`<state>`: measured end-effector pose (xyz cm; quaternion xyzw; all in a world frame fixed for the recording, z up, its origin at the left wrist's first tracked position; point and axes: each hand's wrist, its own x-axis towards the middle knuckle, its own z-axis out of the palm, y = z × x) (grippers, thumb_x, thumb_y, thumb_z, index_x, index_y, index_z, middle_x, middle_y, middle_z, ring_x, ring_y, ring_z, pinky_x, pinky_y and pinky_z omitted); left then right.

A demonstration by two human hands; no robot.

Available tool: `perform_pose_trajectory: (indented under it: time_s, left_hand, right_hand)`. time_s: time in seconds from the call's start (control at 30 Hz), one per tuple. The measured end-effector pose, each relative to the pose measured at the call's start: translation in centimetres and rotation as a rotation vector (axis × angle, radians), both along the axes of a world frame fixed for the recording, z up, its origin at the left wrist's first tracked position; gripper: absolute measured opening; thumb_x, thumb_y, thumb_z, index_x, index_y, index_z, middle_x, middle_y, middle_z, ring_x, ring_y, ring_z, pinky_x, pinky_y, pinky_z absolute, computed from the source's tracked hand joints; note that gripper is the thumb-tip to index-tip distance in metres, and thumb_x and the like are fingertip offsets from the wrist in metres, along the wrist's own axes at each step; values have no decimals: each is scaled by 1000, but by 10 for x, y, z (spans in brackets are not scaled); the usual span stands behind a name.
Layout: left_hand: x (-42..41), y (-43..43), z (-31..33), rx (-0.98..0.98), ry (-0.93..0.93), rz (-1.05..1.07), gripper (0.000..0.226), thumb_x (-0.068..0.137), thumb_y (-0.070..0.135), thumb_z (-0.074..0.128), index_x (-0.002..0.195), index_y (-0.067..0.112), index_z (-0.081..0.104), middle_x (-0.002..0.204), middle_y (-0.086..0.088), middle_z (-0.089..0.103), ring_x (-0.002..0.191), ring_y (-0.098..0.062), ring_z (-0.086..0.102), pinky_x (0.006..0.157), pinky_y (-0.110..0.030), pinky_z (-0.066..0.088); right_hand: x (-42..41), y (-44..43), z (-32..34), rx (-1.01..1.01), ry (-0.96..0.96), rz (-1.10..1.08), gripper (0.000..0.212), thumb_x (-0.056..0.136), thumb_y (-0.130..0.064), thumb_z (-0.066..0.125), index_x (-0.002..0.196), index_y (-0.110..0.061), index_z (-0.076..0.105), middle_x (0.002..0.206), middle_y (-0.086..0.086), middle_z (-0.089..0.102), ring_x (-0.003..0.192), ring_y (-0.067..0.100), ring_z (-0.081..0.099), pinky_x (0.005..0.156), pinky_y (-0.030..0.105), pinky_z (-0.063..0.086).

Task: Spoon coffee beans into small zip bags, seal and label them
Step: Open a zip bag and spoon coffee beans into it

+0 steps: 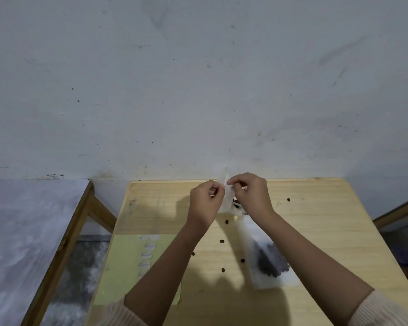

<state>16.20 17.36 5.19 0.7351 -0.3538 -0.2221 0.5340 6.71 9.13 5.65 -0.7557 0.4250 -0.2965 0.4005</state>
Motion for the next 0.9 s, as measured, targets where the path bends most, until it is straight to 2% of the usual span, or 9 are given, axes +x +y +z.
perform_pose_trajectory:
  time_s: [0.13, 0.27, 0.33, 0.47, 0.57, 0.63, 0.77, 0.83, 0.9]
  left_hand:
    - [3, 7, -6, -64, 37, -174, 11, 88, 17, 65, 99, 13, 67, 99, 3, 63, 90, 1, 58, 77, -16, 49]
    - [16, 14, -19, 32, -186, -390, 88, 68, 41, 81, 141, 30, 32, 144, 11, 28, 134, 4, 24, 102, -4, 25]
    - [19, 16, -20, 104, -270, -436, 115, 57, 53, 83, 146, 40, 11, 152, 16, 7, 141, 3, 6, 109, -11, 16]
    - [16, 12, -16, 97, -338, -414, 122, 58, 47, 85, 146, 40, 0, 144, 15, 13, 134, -1, 21, 106, -26, 30]
    - [18, 11, -14, 56, -376, -337, 118, 59, 38, 85, 147, 36, 7, 132, 13, 21, 121, -3, 32, 93, -20, 35]
    - [19, 11, -16, 28, -418, -320, 118, 57, 36, 86, 147, 33, 9, 128, 12, 22, 118, -4, 34, 92, -19, 35]
    - [16, 12, -20, 8, -438, -308, 115, 57, 44, 82, 147, 29, 13, 124, 10, 25, 117, -4, 33, 93, -13, 29]
    - [13, 13, -22, -4, -467, -305, 110, 58, 54, 75, 147, 29, 15, 122, 12, 26, 117, -4, 35, 93, -7, 25]
    - [10, 13, -26, -21, -486, -297, 105, 59, 57, 70, 145, 29, 19, 121, 11, 29, 116, -6, 39, 95, -11, 28]
  right_hand:
    - [-4, -5, 3, 14, 69, 100, 30, 82, 11, 47, 82, -6, 73, 87, 0, 61, 77, 9, 58, 66, 7, 41]
    - [-10, -11, 13, 154, 62, 187, 41, 84, 11, 43, 71, -19, 68, 84, -1, 58, 72, 16, 58, 63, 22, 48]
    - [-10, -11, 20, 171, 77, 242, 42, 84, 12, 40, 75, -15, 72, 82, -7, 54, 71, 9, 55, 65, 19, 44]
    - [-9, -9, 31, 200, 82, 306, 40, 89, 6, 40, 87, -16, 73, 86, -8, 53, 78, 14, 51, 61, 8, 36]
    - [-10, -12, 33, 274, 118, 387, 31, 88, -12, 51, 87, -32, 74, 91, 6, 62, 74, 35, 48, 65, 29, 40]
    - [-11, -11, 36, 295, 222, 446, 31, 85, -18, 52, 84, -40, 74, 83, 27, 55, 64, 27, 39, 60, 33, 34]
    - [-10, -10, 42, 279, 282, 425, 38, 85, -6, 52, 58, -30, 64, 47, -8, 43, 46, 9, 33, 53, 24, 30]
    - [-8, -7, 44, 256, 332, 390, 11, 80, -15, 65, 72, -22, 69, 58, -13, 57, 54, 3, 49, 59, 22, 39]
    - [-6, -5, 43, 219, 404, 357, 21, 71, -26, 75, 86, -13, 70, 75, -6, 64, 66, 7, 57, 64, 21, 45]
